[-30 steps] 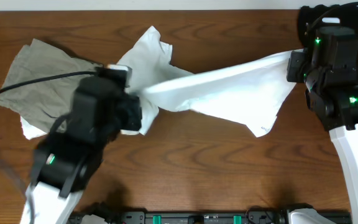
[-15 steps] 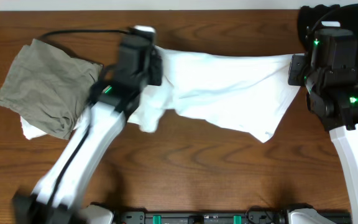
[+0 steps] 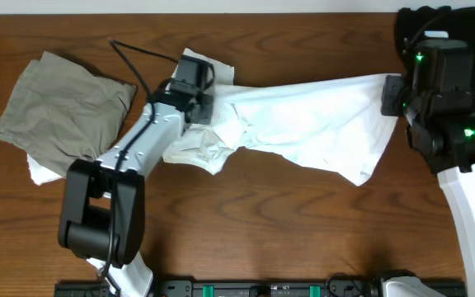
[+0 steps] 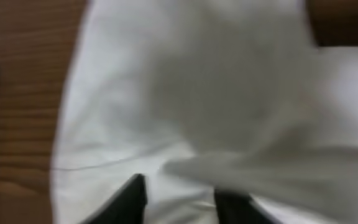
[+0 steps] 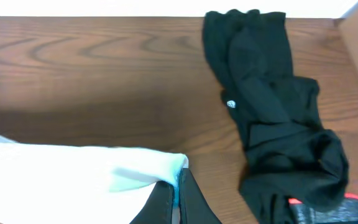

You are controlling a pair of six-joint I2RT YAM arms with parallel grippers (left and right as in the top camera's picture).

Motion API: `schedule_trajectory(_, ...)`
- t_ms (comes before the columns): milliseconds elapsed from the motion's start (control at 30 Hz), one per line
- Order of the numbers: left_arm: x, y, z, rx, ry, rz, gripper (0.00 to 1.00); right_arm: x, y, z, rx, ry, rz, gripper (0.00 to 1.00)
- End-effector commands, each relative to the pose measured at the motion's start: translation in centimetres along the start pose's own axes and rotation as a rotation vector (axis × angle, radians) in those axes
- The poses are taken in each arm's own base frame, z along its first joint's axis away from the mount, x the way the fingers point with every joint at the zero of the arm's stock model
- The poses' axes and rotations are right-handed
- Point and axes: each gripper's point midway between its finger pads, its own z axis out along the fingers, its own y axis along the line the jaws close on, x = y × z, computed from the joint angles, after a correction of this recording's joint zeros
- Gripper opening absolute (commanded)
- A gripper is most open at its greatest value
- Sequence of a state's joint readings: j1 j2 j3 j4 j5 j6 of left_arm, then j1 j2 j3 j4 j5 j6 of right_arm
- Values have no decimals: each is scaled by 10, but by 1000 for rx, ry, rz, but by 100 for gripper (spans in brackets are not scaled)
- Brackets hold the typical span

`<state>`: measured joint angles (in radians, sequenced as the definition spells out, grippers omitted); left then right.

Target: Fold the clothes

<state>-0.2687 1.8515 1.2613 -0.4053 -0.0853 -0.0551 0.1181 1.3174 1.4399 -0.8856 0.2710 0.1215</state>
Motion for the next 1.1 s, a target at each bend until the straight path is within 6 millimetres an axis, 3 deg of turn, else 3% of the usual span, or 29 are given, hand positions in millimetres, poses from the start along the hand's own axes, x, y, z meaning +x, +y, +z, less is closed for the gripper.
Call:
schedule_trajectory(0, -14, 10, -18, -26, -46, -16, 58, -4, -15, -3, 60, -18, 18, 1)
schedule_trajectory(100, -12, 0, -44, 24, -44, -7, 62, -3, -15, -3, 60, -13, 17, 1)
schedule_trajectory(167, -2, -27, -70, 157, -16, -10, 61, -2, -15, -3, 61, -10, 16, 1)
schedule_trajectory(267, 15, -59, -97, 259, 24, 45, 50, -2, -15, -3, 61, -10, 16, 1)
schedule_trajectory(333, 31, -75, -106, 258, 59, 105, 49, -3, -15, -3, 60, -13, 17, 1)
schedule_trajectory(600, 94, -105, -78, 126, 204, 315, 49, -1, -15, -3, 61, -6, 15, 1)
schedule_trajectory(700, 110, -101, -63, 45, 244, 369, 49, 0, -15, -3, 61, -1, 14, 1)
schedule_trajectory(867, 116, -83, -41, -114, 260, 425, 49, 1, -15, -3, 62, 3, 13, 1)
schedule_trajectory(1067, 110, -89, -33, -107, 231, 416, 49, 2, -15, -3, 62, 6, 12, 1)
